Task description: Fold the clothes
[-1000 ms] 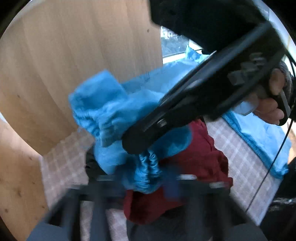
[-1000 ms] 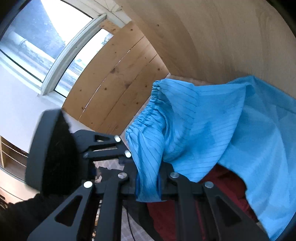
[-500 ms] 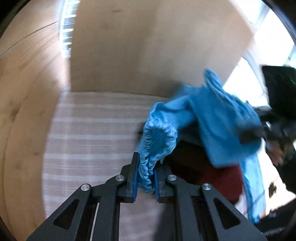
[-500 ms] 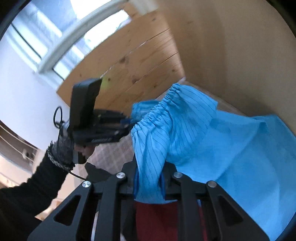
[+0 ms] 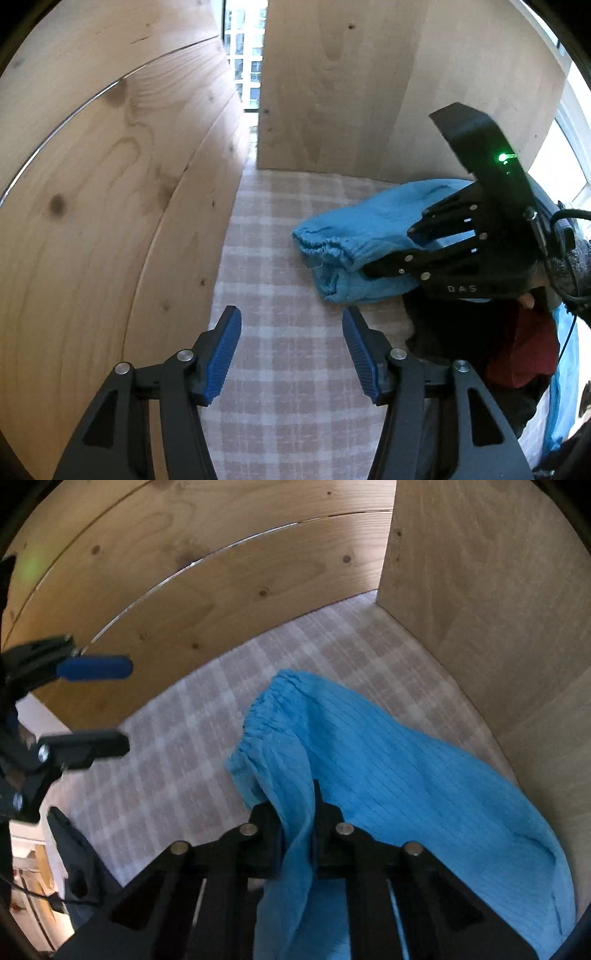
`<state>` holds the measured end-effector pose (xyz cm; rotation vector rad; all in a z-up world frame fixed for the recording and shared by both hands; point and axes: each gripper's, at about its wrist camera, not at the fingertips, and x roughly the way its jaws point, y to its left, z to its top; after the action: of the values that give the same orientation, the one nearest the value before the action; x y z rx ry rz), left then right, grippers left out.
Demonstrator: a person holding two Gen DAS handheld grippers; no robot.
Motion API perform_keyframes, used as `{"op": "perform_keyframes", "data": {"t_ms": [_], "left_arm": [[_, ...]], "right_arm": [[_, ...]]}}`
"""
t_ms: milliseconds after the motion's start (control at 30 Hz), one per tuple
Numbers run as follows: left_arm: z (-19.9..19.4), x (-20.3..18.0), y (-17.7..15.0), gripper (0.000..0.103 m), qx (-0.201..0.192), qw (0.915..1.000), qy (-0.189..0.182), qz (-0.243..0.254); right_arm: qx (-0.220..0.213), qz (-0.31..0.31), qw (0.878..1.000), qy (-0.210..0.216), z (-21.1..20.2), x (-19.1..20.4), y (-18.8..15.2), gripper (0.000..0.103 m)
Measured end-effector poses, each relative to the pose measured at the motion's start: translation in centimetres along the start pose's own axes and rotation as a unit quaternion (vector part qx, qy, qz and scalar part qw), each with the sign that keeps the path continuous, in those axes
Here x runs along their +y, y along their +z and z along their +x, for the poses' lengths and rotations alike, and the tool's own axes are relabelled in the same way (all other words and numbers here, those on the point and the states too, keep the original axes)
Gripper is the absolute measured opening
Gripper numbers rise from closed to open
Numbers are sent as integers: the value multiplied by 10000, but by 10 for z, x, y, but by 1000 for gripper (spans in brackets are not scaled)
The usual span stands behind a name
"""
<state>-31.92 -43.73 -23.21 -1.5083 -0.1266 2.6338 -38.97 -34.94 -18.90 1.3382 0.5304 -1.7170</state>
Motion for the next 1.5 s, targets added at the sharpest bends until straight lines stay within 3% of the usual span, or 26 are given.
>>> {"op": "perform_keyframes", "data": {"t_ms": [100, 200, 233, 267, 333, 400, 433, 500, 533, 567, 667, 700, 833, 867, 933, 1000, 1100, 1267, 1400, 1500], "left_arm": [[17, -4, 5, 55, 93, 9993, -354, 55], [34, -10, 8, 55, 235, 9986, -461, 135], [36, -12, 8, 55, 262, 9985, -447, 183], [38, -14, 8, 55, 289, 9984, -433, 230], [38, -17, 6, 55, 326, 9980, -436, 325], [38, -18, 5, 55, 352, 9978, -410, 378], [39, -19, 5, 55, 376, 9978, -398, 386], [41, -20, 4, 55, 419, 9976, -361, 408], [42, -21, 4, 55, 434, 9975, -335, 436], [43, -23, 3, 55, 447, 9975, -313, 455], [42, -25, 3, 55, 437, 9976, -263, 478], [41, -25, 2, 55, 427, 9976, -274, 479], [45, -29, 5, 55, 438, 9975, -356, 428], [46, -30, 6, 55, 437, 9974, -403, 419], [47, -31, 9, 55, 392, 9973, -484, 400], [48, -31, 14, 55, 355, 9973, -570, 310], [56, -28, 27, 57, 346, 9963, -785, -2], [85, -28, 46, 64, 620, 9947, -788, -222], [115, -35, 47, 66, 1092, 9902, -831, -250], [123, -53, 47, 78, 1086, 9919, -659, -11]], "right_arm": [[243, 35, 9995, 215, 0, -4, -5, 13], [-55, 378, 9976, 580, -29, -17, -12, 19], [-276, 529, 9948, 820, -45, -23, -16, 29], [-498, 665, 9910, 1054, -61, -30, -20, 46], [-851, 792, 9859, 1207, -79, -37, -21, 59], [-1123, 891, 9833, 1122, -88, -45, -17, 59], [-1102, 965, 9858, 821, -83, -51, -15, 59], [-649, 1019, 9924, 242, -56, -61, -10, 44], [-405, 976, 9944, 69, -43, -62, -8, 24], [-116, 846, 9960, -280, -27, -65, -9, 19], [305, 552, 9817, -1795, 3, -80, -12, 20], [298, 579, 9754, -2107, 7, -87, -13, 22], [243, 878, 9628, -2545, 3, -103, -10, 22], [227, 901, 9631, -2526, 1, -102, -10, 22], [-4, 1132, 9765, -1833, -13, -95, -10, 22], [-110, 980, 9835, -1515, -20, -75, -9, 22], [116, 495, 9815, -1848, -6, -53, -12, 22], [200, 805, 9689, -2330, 7, -74, -17, 22], [-64, 1185, 9755, -1851, -3, -84, -17, 22], [-498, 1497, 9784, -1337, -25, -86, -20, 22]]}}
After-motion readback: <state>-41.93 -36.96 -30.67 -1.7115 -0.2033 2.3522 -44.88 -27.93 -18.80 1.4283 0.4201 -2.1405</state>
